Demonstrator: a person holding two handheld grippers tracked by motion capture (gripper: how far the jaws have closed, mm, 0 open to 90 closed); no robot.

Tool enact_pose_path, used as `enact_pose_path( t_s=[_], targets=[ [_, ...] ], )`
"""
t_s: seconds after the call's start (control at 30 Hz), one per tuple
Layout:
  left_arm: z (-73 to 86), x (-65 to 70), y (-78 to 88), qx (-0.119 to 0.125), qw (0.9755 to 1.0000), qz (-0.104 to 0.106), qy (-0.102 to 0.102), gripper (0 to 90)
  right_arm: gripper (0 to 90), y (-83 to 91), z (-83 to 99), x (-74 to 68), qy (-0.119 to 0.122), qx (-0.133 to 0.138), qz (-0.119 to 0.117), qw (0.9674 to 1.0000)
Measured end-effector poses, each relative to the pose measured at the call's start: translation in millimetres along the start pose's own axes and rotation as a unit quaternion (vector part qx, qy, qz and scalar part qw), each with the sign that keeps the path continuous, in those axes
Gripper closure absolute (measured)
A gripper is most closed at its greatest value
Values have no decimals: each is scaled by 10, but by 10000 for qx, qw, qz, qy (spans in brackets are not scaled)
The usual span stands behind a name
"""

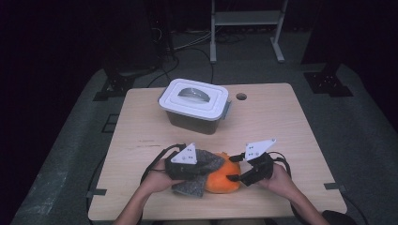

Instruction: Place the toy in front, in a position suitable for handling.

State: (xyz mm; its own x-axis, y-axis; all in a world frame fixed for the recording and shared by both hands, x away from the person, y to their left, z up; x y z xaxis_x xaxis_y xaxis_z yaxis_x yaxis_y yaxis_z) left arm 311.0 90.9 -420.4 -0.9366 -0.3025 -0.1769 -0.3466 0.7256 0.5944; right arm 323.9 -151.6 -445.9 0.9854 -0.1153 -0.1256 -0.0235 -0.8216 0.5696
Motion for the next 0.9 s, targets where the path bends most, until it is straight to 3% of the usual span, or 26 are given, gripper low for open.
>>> enact_pose_path(
  t_s=[0.03,0.17,0.33,0.9],
  targets=[
    [87,-11,40,56,9998,-52,176,763,313,-5,0,-5,2,26,7,10000],
    [234,-34,100,105,9990,-112,409,762,313,-8,-1,3,-27,50,4,10000],
    [213,-32,91,92,9993,-152,342,761,312,-14,-4,-3,-53,46,53,10000],
    [225,-27,89,114,9990,-113,414,761,310,-21,-1,-15,-37,48,79,10000]
  ],
)
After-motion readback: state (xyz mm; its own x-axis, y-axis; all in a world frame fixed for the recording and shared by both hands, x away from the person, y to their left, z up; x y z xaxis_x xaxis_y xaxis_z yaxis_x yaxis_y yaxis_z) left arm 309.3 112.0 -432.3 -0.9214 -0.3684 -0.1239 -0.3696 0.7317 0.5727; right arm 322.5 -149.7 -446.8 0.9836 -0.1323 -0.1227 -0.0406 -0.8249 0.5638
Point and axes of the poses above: each handheld gripper's, and its own axes: y roughly backward along the jaws, z roughly out of its underside, x roughly to its right, the point moved 3 cm from there along -y, roughly forward along the jaws, and after that the axes turned 9 degrees about -z, right-handed, at the moved point
